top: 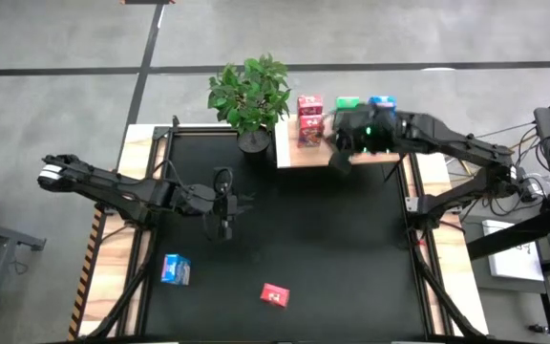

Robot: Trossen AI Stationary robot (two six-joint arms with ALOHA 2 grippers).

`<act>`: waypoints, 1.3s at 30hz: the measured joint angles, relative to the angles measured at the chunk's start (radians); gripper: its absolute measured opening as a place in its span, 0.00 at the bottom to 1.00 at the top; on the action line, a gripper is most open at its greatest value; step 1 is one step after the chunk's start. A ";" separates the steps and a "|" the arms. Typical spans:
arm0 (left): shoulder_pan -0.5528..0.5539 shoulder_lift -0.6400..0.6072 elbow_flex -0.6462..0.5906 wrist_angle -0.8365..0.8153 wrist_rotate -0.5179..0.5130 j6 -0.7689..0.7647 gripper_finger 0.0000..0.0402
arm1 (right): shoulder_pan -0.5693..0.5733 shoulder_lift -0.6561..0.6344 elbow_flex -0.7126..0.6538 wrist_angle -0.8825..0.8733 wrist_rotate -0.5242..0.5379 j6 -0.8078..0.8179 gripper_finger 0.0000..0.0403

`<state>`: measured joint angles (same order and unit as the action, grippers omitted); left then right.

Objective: Stack cereal on shelf
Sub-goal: Put the red cereal box on the shelf

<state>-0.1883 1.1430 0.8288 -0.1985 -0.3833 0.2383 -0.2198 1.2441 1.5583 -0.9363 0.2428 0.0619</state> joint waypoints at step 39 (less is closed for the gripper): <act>-0.330 0.121 -0.007 0.324 0.160 -0.222 0.35 | 0.752 0.170 -0.330 0.479 0.179 0.034 0.02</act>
<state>-0.5180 1.2638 0.8215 0.1253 -0.2234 0.0159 0.5327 1.4138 1.2281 -0.4578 0.4217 0.0954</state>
